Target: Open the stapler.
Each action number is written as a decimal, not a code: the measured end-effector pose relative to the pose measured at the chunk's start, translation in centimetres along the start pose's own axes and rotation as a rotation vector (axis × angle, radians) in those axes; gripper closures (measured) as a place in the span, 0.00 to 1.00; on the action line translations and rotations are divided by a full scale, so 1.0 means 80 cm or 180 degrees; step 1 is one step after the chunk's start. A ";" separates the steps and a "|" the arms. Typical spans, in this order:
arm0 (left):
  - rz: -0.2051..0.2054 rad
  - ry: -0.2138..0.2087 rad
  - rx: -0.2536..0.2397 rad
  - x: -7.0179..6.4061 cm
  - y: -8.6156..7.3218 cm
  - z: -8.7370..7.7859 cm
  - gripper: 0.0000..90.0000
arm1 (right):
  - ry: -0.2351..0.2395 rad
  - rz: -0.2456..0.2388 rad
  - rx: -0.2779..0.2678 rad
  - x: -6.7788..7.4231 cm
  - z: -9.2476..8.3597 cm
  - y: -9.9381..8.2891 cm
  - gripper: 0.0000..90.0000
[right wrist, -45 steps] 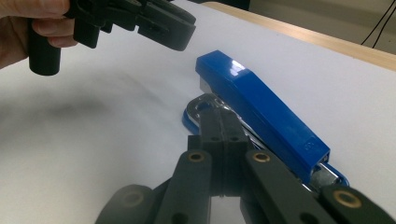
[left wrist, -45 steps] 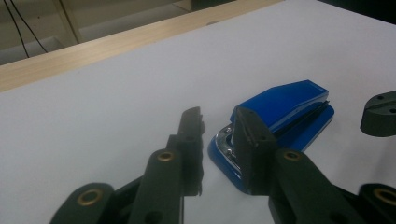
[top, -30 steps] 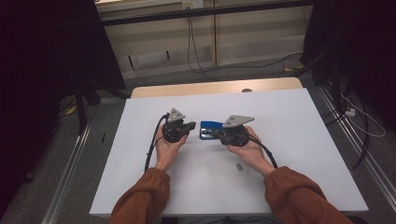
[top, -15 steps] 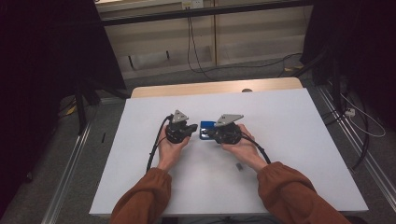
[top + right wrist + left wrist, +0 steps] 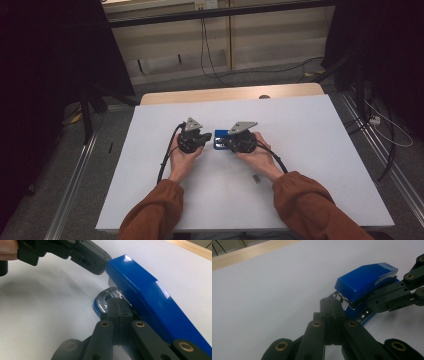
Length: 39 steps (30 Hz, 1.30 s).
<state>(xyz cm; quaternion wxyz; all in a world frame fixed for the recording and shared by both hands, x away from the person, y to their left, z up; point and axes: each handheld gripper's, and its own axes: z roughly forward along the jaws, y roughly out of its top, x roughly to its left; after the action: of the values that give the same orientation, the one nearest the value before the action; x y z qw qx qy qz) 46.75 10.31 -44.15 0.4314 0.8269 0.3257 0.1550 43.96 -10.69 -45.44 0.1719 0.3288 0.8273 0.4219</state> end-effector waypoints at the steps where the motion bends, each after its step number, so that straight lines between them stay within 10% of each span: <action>1: 0.0000 0.0000 0.0000 0.000 0.000 0.000 1.00 | 0.0000 0.0000 0.0000 0.000 0.000 0.000 1.00; 18: 0.0224 -0.0010 0.0111 -0.008 0.005 0.010 1.00 | -0.0008 0.0050 0.0000 -0.001 0.000 -0.001 1.00; 39: 0.0070 -0.0163 -0.0045 -0.004 0.007 0.007 1.00 | -0.0014 0.0067 -0.0068 0.000 0.003 -0.002 1.00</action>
<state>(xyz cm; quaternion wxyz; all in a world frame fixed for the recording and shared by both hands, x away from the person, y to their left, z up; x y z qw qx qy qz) 47.03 9.55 -44.03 0.4436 0.8311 0.3044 0.1408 44.03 -10.61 -45.74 0.1727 0.3366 0.8189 0.4317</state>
